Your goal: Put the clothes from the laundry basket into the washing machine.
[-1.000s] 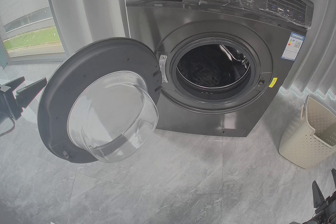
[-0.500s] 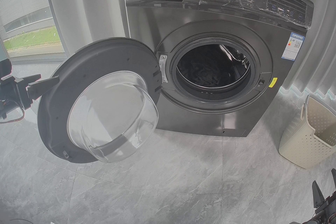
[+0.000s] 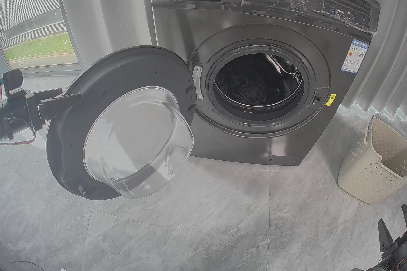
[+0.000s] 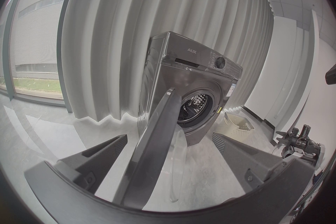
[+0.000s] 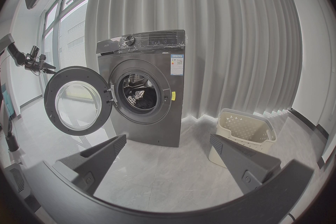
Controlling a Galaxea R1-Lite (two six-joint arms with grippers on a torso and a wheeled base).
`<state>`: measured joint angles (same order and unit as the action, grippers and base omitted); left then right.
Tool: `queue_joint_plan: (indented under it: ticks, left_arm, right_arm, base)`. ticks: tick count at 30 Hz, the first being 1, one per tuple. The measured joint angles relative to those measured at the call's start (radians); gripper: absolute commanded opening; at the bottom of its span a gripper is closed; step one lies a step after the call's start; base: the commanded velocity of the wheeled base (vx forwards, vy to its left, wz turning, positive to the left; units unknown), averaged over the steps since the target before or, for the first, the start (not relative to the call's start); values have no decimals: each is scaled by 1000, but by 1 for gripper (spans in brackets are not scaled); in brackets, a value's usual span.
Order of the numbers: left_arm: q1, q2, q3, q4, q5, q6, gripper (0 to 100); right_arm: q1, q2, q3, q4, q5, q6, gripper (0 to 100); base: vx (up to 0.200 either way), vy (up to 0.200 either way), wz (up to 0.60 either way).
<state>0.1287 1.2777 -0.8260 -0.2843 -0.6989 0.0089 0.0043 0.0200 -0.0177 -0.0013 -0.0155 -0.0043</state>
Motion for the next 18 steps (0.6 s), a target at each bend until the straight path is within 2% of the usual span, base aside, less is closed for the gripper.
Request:
queue_joint_plan:
  ticks: [10, 18]
  left_arm:
    - [-13, 14, -10, 2, 4, -2, 100]
    - [-80, 16, -9, 6, 3, -24, 100]
  right_arm:
    - [0, 0, 0, 0, 0, 0, 100]
    - [0, 0, 0, 0, 0, 0, 100]
  base:
    - [0, 0, 0]
    - [0, 0, 0]
